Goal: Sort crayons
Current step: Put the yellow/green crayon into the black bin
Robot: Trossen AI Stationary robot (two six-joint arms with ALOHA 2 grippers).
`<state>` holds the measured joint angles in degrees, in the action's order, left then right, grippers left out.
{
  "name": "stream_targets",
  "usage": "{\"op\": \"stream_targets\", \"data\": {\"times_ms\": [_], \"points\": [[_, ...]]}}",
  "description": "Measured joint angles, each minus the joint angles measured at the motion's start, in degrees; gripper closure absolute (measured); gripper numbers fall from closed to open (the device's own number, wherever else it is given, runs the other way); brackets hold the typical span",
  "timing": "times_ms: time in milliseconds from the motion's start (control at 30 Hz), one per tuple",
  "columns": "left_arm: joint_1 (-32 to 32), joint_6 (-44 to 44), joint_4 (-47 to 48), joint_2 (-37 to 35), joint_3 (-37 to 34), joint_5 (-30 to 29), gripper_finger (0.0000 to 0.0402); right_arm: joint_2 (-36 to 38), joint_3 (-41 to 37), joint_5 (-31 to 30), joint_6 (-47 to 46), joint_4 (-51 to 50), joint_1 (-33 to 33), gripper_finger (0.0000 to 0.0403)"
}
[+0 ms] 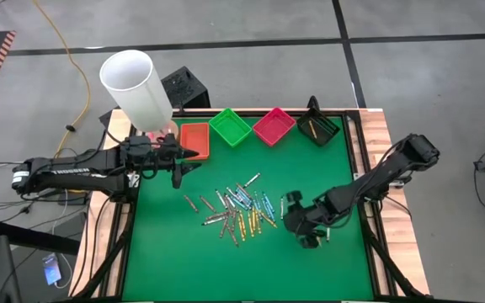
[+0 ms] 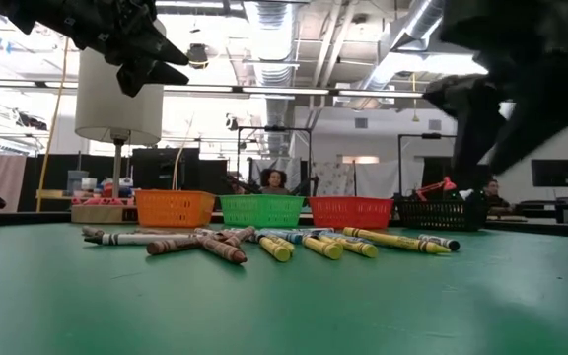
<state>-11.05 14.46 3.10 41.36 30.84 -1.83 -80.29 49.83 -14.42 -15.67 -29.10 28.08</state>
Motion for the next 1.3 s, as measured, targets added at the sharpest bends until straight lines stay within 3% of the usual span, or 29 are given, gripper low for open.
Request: {"op": "stream_targets", "data": {"times_ms": [167, 267, 533, 833, 1133, 1300], "points": [[1.0, 4.2, -3.5, 0.5, -3.4, -0.4, 0.0210, -0.6, 4.5, -1.5, -31.7, -16.6, 0.0, 0.0227], [1.4, 6.6, -6.5, 1.4, -5.6, -0.3, 0.0210, -0.6, 4.2, 0.4, -46.1, -23.3, 0.3, 0.0227], [2.6, 11.8, -9.2, 6.0, -5.9, 4.0, 0.0210, -0.6, 0.2, 1.1, -67.8, -29.3, 6.0, 0.0227], [6.5, 11.7, -12.3, 7.8, -5.8, 4.4, 0.0210, -0.6, -6.2, 3.0, -81.8, -28.7, 12.1, 0.0227], [7.3, 11.3, -13.2, 7.8, -5.8, 3.5, 0.0210, -0.6, -6.4, 5.8, -83.5, -29.0, 14.3, 0.0227], [7.3, 10.7, -13.1, 7.8, -5.8, 3.3, 0.0210, -0.5, -11.1, 9.9, -85.9, -25.8, 14.9, 0.0237]]}}
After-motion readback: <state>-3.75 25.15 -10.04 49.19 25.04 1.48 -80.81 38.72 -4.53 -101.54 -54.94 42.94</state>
